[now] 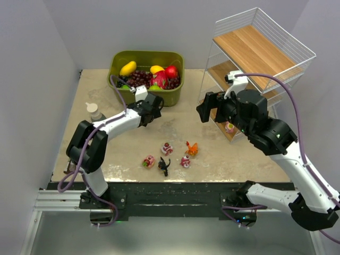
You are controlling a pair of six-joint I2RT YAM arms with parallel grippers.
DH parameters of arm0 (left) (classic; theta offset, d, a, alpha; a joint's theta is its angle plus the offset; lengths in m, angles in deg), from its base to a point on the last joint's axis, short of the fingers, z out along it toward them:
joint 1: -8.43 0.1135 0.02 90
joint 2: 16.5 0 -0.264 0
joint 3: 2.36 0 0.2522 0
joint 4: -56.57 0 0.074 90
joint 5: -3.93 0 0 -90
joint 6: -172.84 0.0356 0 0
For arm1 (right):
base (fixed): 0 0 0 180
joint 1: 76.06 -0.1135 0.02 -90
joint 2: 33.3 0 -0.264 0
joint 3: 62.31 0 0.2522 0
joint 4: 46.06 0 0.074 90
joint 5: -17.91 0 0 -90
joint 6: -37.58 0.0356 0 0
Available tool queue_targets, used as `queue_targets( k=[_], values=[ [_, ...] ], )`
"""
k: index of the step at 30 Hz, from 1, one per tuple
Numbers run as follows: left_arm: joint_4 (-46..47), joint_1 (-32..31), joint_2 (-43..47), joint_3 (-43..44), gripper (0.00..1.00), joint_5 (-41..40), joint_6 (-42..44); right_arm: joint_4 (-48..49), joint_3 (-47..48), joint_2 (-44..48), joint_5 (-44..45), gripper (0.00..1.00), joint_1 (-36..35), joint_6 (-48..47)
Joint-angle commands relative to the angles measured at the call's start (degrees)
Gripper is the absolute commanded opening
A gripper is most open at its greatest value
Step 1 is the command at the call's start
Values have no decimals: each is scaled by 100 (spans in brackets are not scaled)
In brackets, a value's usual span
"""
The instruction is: Place and organize the plastic toys onto the shelf
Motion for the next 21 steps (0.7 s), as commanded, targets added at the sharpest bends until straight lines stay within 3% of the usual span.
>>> queue_targets(
  k=[1,11,21],
  values=[
    [1030,453,107,-382,83,248,838,289,-74,-54,-40,97,-5,128],
    [1788,770,-650,-102,72,916,1516,412,-223,-274,92,97,-5,145],
    [2509,875,-843,-427,79,1356,1499,412,-135,-564,136,97,-5,-65]
  ],
)
